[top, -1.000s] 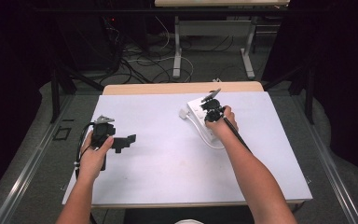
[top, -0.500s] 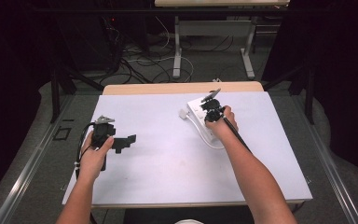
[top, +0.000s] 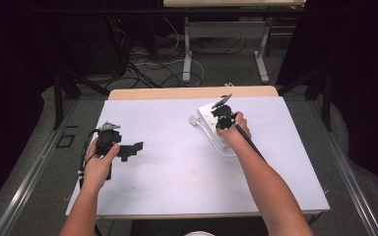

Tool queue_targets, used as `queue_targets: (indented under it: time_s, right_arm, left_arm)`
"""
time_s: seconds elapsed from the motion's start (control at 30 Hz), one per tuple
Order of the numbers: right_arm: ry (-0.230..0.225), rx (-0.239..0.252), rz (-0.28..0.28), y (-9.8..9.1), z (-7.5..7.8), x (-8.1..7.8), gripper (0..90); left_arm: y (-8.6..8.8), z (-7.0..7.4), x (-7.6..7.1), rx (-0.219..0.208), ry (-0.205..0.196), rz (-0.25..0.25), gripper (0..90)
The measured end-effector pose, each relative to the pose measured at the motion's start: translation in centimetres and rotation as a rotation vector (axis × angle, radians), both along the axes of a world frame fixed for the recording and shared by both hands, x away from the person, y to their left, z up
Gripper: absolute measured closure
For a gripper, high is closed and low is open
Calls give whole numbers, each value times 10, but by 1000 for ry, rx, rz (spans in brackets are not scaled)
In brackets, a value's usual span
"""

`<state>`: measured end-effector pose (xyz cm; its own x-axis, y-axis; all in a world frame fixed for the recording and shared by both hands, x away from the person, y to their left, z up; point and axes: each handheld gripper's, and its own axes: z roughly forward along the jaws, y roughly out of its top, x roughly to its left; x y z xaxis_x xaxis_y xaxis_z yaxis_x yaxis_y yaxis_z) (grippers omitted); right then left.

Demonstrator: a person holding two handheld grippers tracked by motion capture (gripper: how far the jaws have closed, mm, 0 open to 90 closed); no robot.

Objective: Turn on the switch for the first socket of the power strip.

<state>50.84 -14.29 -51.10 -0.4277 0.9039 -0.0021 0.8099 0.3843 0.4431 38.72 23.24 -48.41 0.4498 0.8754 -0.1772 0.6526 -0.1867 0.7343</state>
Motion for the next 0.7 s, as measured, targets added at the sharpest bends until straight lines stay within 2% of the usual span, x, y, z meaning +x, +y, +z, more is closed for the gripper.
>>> queue_targets:
  time_s: [0.1,0.17,0.27,0.3,0.33,0.37,0.43,0.47,0.57,0.6,0.63,0.67,0.7]
  right_arm:
    - [8,-3,-9,0,1,0,900]
    - [-7,6,-3,0,-1,0,900]
    - [-2,-1,-2,0,0,0,896]
    - [-17,11,0,0,-1,0,886]
    - [17,-12,-9,0,2,0,882]
    - [17,-12,-9,0,2,0,882]
    - [-17,16,-3,1,1,0,864]
    - [-17,16,-3,1,1,0,864]
    - [-41,45,-5,2,1,0,775]
    - [-41,45,-5,2,1,0,775]
    - [-71,48,1,2,1,0,697]
    - [-86,63,18,1,0,1,660]
    - [-86,63,18,1,0,1,660]
  left_arm:
    - [0,0,0,3,1,0,48]
    - [0,-1,1,3,3,-1,48]
    - [0,-1,1,0,2,-2,48]
    - [-1,-2,1,0,5,-1,48]
    - [-1,-2,1,0,8,-2,48]
    - [-1,-2,1,0,8,-2,48]
    - [0,-2,2,-1,7,0,48]
    - [0,-2,2,-1,5,-1,48]
    - [0,-2,2,-4,4,2,48]
    - [1,-2,3,-4,5,1,48]
    - [1,-2,3,-2,6,1,48]
    - [1,-3,3,-4,6,0,48]
    - [1,-3,4,-4,6,1,48]
